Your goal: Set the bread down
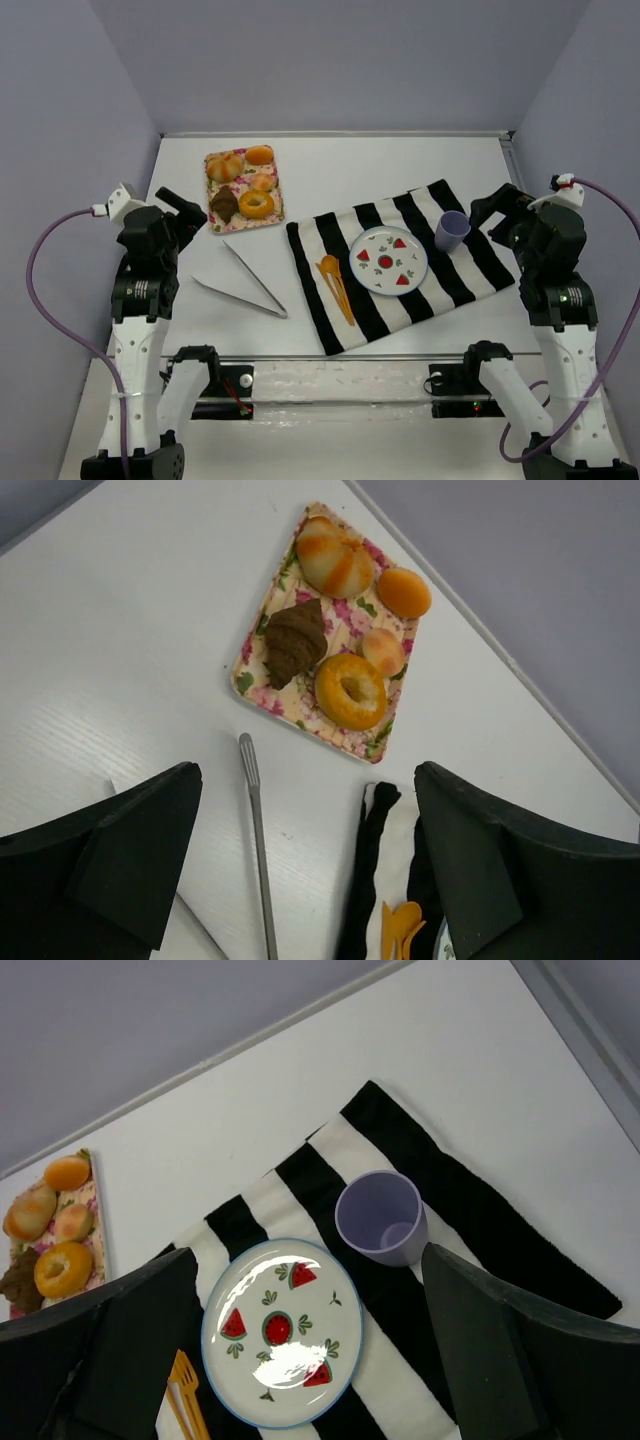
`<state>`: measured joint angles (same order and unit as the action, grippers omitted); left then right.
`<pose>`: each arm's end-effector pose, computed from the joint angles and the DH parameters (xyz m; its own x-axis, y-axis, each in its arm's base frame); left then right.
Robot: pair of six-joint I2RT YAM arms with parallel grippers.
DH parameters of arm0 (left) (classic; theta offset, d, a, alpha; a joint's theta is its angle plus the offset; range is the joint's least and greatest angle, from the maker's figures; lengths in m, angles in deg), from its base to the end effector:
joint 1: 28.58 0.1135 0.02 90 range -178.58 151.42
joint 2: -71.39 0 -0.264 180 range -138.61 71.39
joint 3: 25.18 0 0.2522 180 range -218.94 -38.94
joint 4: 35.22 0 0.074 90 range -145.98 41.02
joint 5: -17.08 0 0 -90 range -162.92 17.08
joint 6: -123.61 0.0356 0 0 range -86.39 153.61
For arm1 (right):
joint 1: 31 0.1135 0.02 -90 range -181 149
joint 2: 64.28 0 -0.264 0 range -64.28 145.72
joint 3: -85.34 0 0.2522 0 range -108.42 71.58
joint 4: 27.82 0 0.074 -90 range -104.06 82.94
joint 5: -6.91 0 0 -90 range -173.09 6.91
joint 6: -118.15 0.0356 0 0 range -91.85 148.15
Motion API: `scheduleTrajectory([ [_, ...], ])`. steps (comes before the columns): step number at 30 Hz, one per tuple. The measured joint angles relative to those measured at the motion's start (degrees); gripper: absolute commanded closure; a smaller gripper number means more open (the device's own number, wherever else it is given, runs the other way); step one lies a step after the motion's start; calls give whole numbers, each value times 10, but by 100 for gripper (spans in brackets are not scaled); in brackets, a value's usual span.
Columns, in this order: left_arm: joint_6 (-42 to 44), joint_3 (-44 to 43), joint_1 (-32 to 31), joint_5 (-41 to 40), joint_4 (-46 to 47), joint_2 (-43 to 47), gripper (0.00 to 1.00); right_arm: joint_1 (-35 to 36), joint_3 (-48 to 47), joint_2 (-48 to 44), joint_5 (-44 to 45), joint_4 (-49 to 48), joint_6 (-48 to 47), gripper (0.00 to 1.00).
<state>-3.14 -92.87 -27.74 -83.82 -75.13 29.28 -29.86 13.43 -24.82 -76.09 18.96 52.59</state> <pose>0.1571 0.0090 0.3725 -0.0801 -0.5888 -0.8043 -0.3064 0.7824 -0.5422 0.1350 -0.0017 0.3895 -0.1846 0.4071 -0.8945 0.1919 0.9076 0.3734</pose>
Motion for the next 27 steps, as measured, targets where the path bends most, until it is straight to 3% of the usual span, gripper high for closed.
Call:
scheduleTrajectory([
  [6, -46, 11, 0, -8, -82, 3, 1, 0, 0, 25, -10, 0, 0, 0],
  [13, -107, 86, 0, -4, -168, -45, 1, 0, 0, 31, -17, 0, 0, 0],
  [17, -142, 124, 0, 7, -174, -97, 1, 0, 2, 34, -18, 0, 0, 0],
  [27, -209, 195, 0, 12, -130, -95, 1, 0, 10, 60, -25, 0, 0, 0],
])
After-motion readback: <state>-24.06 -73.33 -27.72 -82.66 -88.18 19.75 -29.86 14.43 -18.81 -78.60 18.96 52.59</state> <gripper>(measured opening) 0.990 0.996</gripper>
